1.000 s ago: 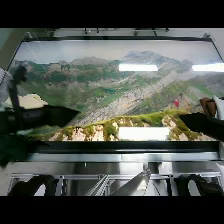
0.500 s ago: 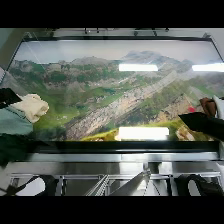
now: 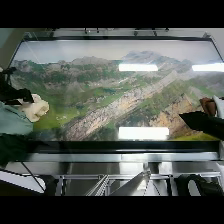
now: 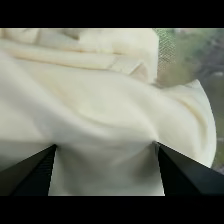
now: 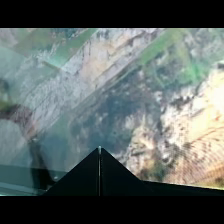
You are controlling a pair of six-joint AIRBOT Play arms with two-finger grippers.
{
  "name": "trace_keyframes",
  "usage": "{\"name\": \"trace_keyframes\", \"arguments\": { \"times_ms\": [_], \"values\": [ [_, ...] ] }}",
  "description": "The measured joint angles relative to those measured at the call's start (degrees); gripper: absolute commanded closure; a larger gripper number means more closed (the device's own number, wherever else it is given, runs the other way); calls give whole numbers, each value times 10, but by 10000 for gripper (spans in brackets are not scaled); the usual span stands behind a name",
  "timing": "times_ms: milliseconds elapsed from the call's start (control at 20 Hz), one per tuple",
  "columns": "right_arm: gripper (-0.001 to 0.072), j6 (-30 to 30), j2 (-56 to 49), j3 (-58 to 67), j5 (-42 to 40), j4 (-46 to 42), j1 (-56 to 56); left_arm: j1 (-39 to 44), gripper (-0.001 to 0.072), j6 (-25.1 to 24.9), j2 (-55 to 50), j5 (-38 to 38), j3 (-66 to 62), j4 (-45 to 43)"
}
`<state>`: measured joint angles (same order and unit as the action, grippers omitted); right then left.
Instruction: Fold the shirts.
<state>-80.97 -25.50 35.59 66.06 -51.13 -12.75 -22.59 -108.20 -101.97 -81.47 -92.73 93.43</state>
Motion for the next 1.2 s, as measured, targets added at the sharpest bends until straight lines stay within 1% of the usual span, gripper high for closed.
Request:
{"name": "trace_keyframes", "arguments": {
  "times_ms": [100, 150, 200, 250, 300, 350, 450, 550, 600, 700, 800, 900, 950, 1100, 1150, 1200],
  "values": [
    [692, 0, 0, 0, 0, 0, 0, 17, -13, 0, -35, -14, -12, -32],
    [692, 0, 0, 0, 0, 0, 0, 26, 0, 0, -51, -22, -16, -53],
    [692, 0, 0, 0, 0, 0, 0, 33, 57, 0, -61, -29, -19, -71],
    [692, 0, 0, 0, 0, 0, 0, 41, 347, 2, -70, -35, -22, -87],
    [692, 0, 0, 0, 0, 0, 0, 47, 710, 2, -76, -38, -23, -100],
    [693, 0, 0, 0, 0, 0, 0, 54, 687, 2, -79, -41, -24, -113],
    [692, 0, 0, 0, 0, 0, 0, 70, 686, 2, -79, -43, -24, -132],
    [692, 0, 0, 0, -1, 0, 0, 94, 686, -1, -66, -40, -23, -132],
    [692, 0, 0, 0, -1, 0, 0, 109, 686, -8, -56, -38, -23, -105],
    [692, 0, 0, 0, -1, 0, 0, 148, 686, -31, -23, -31, -24, -23],
    [692, 0, 0, 0, -1, 0, 0, 195, 686, -57, 12, -30, -24, 71],
    [692, 0, 0, 0, -1, 0, 0, 263, 685, -80, 45, -24, -25, 170],
    [692, 0, 0, 0, -1, 0, 0, 296, 685, -87, 55, -22, -25, 197],
    [692, 0, 0, 0, -1, 0, 0, 403, 685, -98, 65, -12, -25, 240],
    [693, 0, 0, 0, -1, 0, 0, 441, 520, -100, 63, -6, -25, 253],
    [692, 0, 0, 0, -1, 0, 0, 473, 152, -102, 60, 4, -25, 260]
  ]
}}
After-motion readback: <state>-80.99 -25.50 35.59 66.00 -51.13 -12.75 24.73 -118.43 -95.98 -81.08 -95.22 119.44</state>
